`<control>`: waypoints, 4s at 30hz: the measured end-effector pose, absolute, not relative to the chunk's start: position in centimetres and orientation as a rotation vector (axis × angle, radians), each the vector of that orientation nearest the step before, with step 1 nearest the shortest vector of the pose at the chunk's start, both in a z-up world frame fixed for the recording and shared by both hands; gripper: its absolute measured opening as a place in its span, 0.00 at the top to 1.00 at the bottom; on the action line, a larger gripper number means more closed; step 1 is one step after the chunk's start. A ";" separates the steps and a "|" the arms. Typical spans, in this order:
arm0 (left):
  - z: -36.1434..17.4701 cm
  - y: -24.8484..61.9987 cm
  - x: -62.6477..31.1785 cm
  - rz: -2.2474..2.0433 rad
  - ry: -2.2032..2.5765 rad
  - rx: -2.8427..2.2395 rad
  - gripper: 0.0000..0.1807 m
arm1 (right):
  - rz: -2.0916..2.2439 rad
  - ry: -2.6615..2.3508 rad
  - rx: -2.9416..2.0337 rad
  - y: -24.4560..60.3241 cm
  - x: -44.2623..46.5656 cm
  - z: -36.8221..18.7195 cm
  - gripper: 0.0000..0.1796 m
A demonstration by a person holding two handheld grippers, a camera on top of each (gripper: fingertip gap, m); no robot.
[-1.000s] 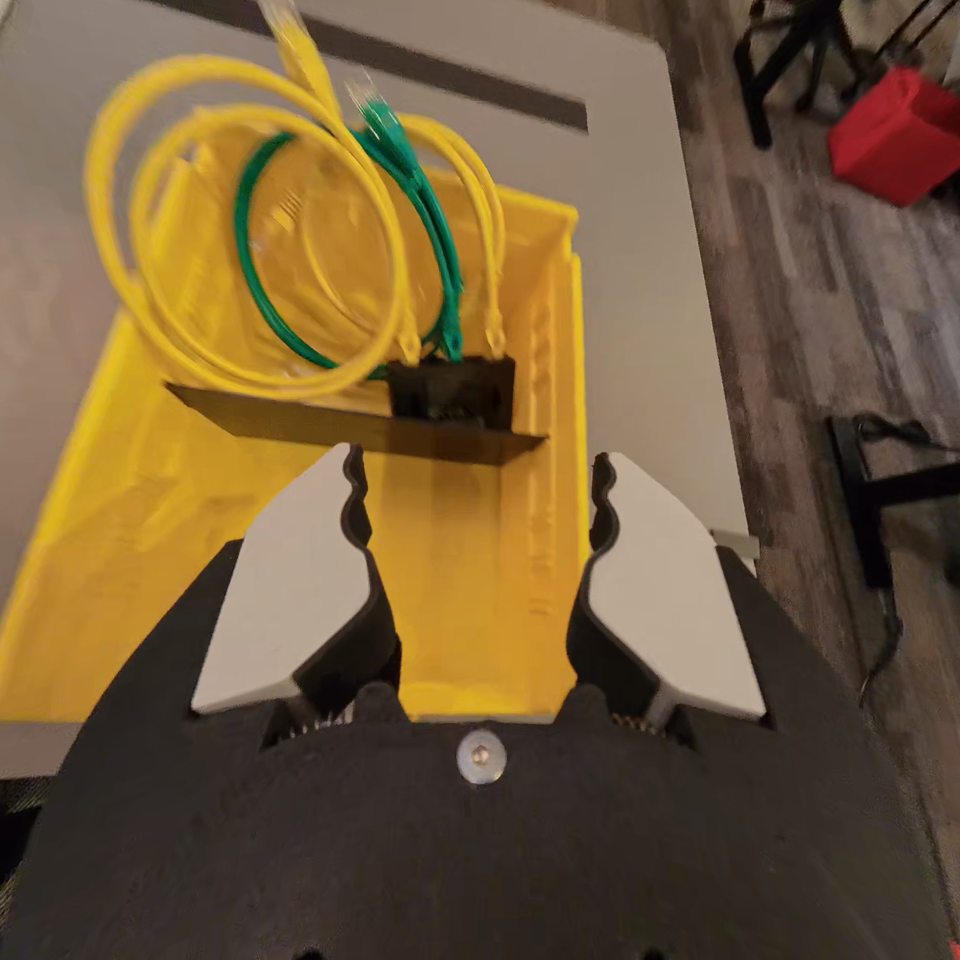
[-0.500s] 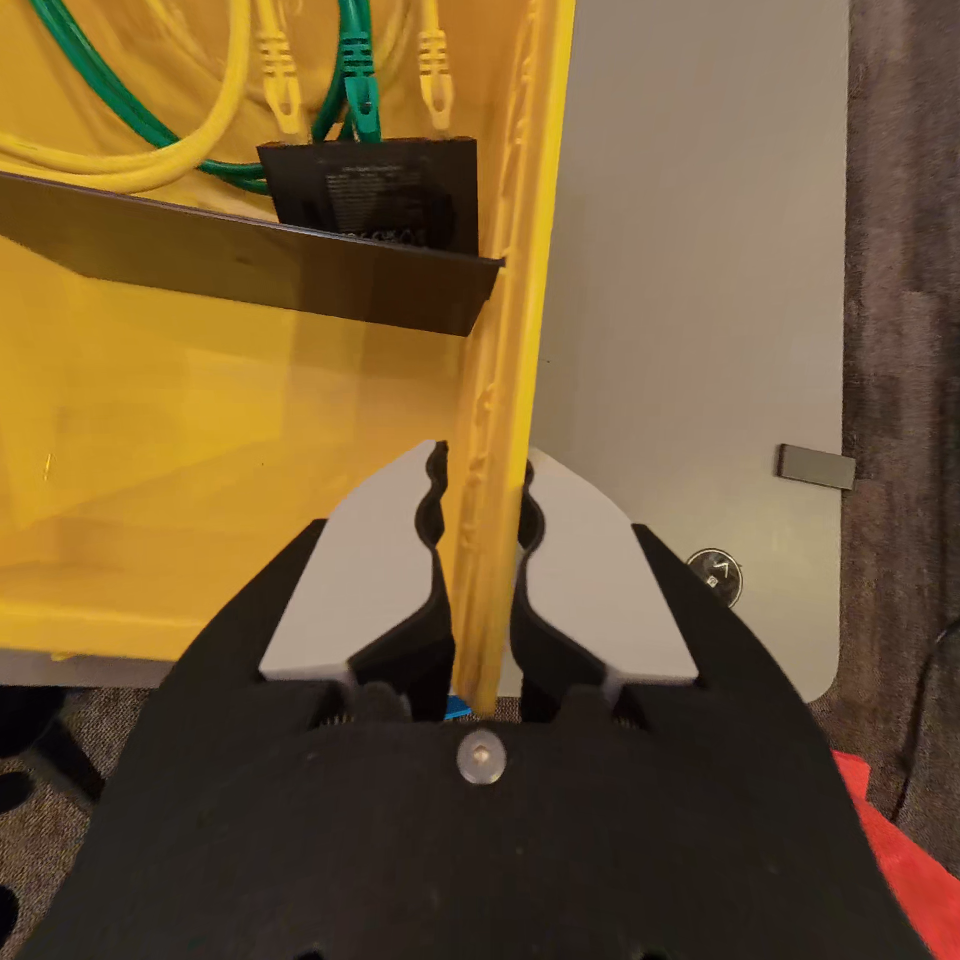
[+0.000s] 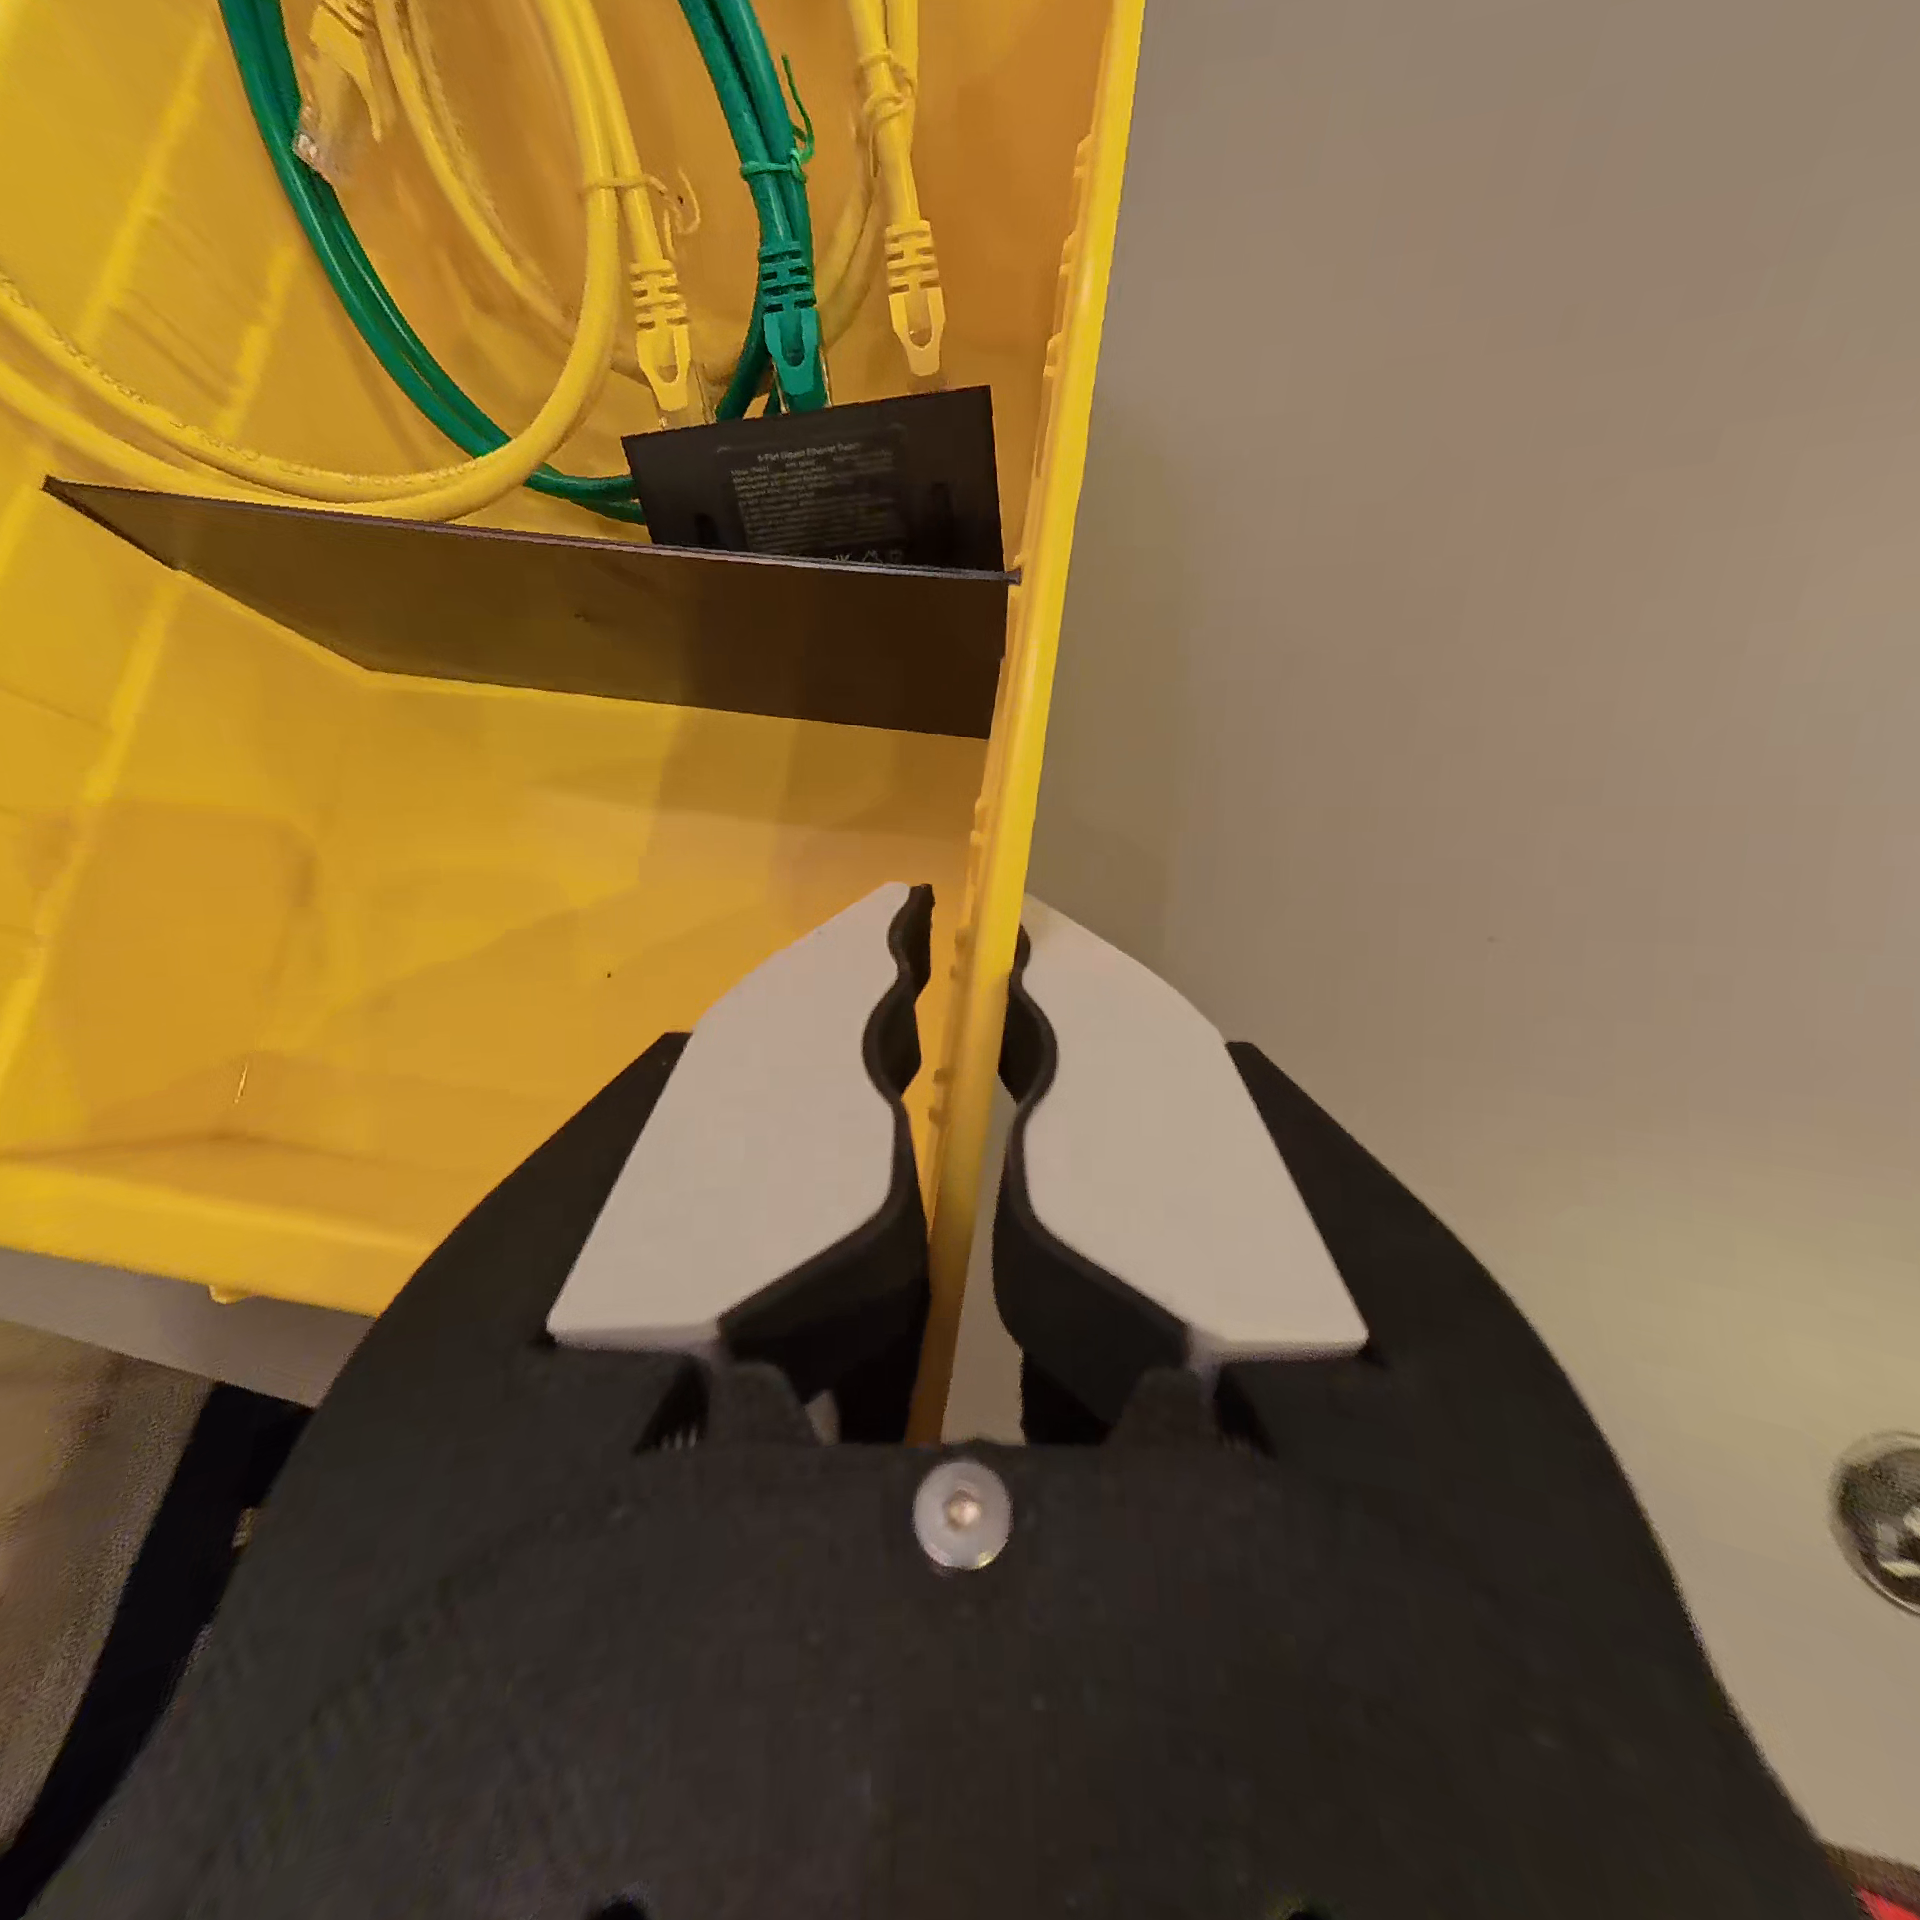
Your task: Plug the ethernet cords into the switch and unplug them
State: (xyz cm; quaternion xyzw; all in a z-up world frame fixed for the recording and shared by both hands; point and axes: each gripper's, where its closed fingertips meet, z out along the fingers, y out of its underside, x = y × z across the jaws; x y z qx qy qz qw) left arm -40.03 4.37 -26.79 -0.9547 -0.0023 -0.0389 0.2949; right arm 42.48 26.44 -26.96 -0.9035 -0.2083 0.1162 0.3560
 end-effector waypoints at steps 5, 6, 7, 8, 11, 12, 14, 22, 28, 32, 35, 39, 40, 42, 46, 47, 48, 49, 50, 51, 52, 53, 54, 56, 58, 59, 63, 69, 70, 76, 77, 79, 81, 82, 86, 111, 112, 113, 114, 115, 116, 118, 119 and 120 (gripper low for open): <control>-24.6 4.5 -40.3 -0.110 -0.032 -2.445 0.97 | 0.347 -0.623 -2.298 25.7 35.9 -27.0 0.92; -24.1 4.5 -40.3 -0.116 -0.038 -2.424 0.97 | 0.352 -0.645 -2.288 25.5 34.4 -27.0 0.91; -23.5 4.5 -40.3 -0.123 -0.041 -2.403 0.97 | 0.362 -0.677 -2.276 25.2 32.8 -27.0 0.91; -22.9 4.6 -40.2 -0.129 -0.042 -2.378 0.97 | 0.368 -0.703 -2.263 24.9 31.1 -27.0 0.90; -20.7 4.7 -40.1 -0.140 -0.046 -2.295 0.97 | 0.395 -0.797 -2.213 23.7 25.5 -27.0 0.83; -20.0 4.7 -40.1 -0.142 -0.050 -2.268 0.97 | 0.417 -0.843 -2.197 23.0 23.4 -27.0 0.80; -18.7 4.7 -40.1 -0.152 -0.058 -2.223 0.97 | 0.420 -0.936 -2.167 22.0 19.5 -27.1 0.75; -15.3 3.7 -40.5 -0.143 -0.070 -2.122 0.97 | 0.570 -1.334 -2.045 16.4 3.9 -27.6 0.52; -13.4 3.7 -39.1 -0.137 -0.038 -2.073 0.97 | 0.758 -1.676 -1.927 10.6 -4.6 -28.8 0.44; -11.3 4.4 -35.4 -0.152 0.057 -2.036 0.97 | 0.819 -1.698 -1.896 10.0 -4.0 -27.7 0.45; -10.2 6.1 -29.9 -0.215 0.172 -2.025 0.97 | 0.965 -1.599 -1.844 10.3 -0.8 -24.2 0.47; -10.2 10.7 -20.4 -0.271 0.358 -1.994 0.97 | 1.100 -1.328 -1.754 10.9 5.5 -18.7 0.45; -10.5 12.1 -17.9 -0.293 0.401 -1.991 0.97 | 1.120 -1.257 -1.716 10.8 7.1 -17.4 0.43; -11.3 14.8 -13.0 -0.335 0.485 -2.002 0.97 | 1.177 -1.122 -1.656 9.9 9.9 -15.2 0.39; -13.6 19.4 -3.8 -0.373 0.636 -2.046 0.97 | 1.169 -0.933 -1.656 7.6 13.7 -14.1 0.33; -14.2 20.2 -1.7 -0.374 0.675 -2.060 0.97 | 1.156 -0.874 -1.655 7.4 14.2 -14.1 0.33; -15.0 20.9 0.5 -0.394 0.704 -2.078 0.97 | 1.138 -0.820 -1.661 7.2 14.5 -14.3 0.33; -15.9 21.4 2.4 -0.405 0.730 -2.098 0.97 | 1.100 -0.771 -1.689 7.2 14.8 -15.0 0.31; -16.7 22.0 3.9 -0.393 0.752 -2.111 0.97 | 1.004 -0.718 -1.733 7.9 15.6 -16.1 0.28; -17.4 22.4 5.2 -0.394 0.759 -2.124 0.97 | 0.912 -0.690 -1.770 8.5 16.5 -17.3 0.28; -18.1 22.8 6.3 -0.398 0.762 -2.144 0.96 | 0.878 -0.658 -1.796 9.0 17.2 -18.2 0.27; -18.8 23.2 7.3 -0.393 0.771 -2.155 0.96 | 0.884 -0.601 -1.807 9.4 18.0 -18.7 0.27; -19.5 23.5 8.1 -0.381 0.779 -2.155 0.97 | 0.890 -0.552 -1.815 9.9 18.8 -19.2 0.28; -21.0 23.6 9.5 -0.368 0.780 -2.165 0.97 | 0.836 -0.498 -1.852 11.0 20.7 -20.5 0.33; -22.2 23.6 10.5 -0.348 0.778 -2.171 0.97 | 0.775 -0.466 -1.888 12.1 22.1 -21.8 0.33; -22.7 23.7 10.9 -0.330 0.777 -2.168 0.97 | 0.758 -0.448 -1.907 12.5 22.6 -22.5 0.32; -24.0 23.7 11.8 -0.334 0.770 -2.187 0.97 | 0.663 -0.426 -1.931 13.5 23.7 -23.5 0.33; -25.0 23.7 12.4 -0.324 0.780 -2.191 0.97 | 0.546 -0.431 -1.962 14.6 24.7 -24.3 0.34; -25.2 23.7 12.5 -0.319 0.783 -2.192 0.97 | 0.534 -0.428 -1.966 14.8 24.9 -24.5 0.35; -25.9 23.9 12.7 -0.298 0.803 -2.196 0.96 | 0.508 -0.429 -1.976 15.6 25.5 -24.6 0.38; -26.1 24.0 12.8 -0.293 0.815 -2.197 0.96 | 0.496 -0.440 -1.978 15.7 25.6 -24.6 0.39; -26.6 23.9 13.1 -0.317 0.817 -2.229 0.94 | 0.439 -0.471 -1.996 16.2 26.2 -25.0 0.43; -27.1 23.9 13.3 -0.306 0.833 -2.248 0.92 | 0.414 -0.486 -2.029 16.7 26.7 -25.4 0.46; -27.4 23.9 13.3 -0.298 0.840 -2.251 0.91 | 0.432 -0.476 -2.041 17.0 26.9 -25.5 0.47; -28.6 23.5 14.2 -0.330 0.852 -2.268 0.85 | 0.367 -0.493 -2.071 18.1 28.2 -25.6 0.55; -23.2 21.6 13.2 -0.327 0.861 -2.126 0.77 | 0.171 -0.513 -2.125 20.3 32.5 -28.4 0.89; -21.8 21.3 12.2 -0.288 0.861 -2.084 0.77 | 0.155 -0.508 -2.127 20.5 33.0 -28.4 0.90; -20.5 20.8 11.0 -0.275 0.850 -2.061 0.77 | 0.149 -0.501 -2.129 20.7 33.5 -28.4 0.92; -19.5 20.2 9.5 -0.259 0.839 -2.057 0.77 | 0.152 -0.490 -2.130 20.9 34.0 -28.4 0.93; -18.6 19.9 7.3 -0.209 0.828 -2.056 0.76 | 0.156 -0.482 -2.132 21.0 34.5 -28.4 0.94; -17.9 19.6 4.6 -0.138 0.807 -2.052 0.76 | 0.159 -0.478 -2.134 21.1 35.0 -28.3 0.95; -17.2 19.2 -2.1 -0.014 0.715 -2.080 0.76 | 0.171 -0.476 -2.141 21.2 35.8 -28.4 0.96; -17.4 18.9 -6.1 0.056 0.659 -2.111 0.75 | 0.170 -0.478 -2.146 21.2 36.3 -28.5 0.97; -18.0 18.6 -10.4 0.149 0.602 -2.151 0.75 | 0.168 -0.478 -2.149 21.1 36.7 -28.5 0.98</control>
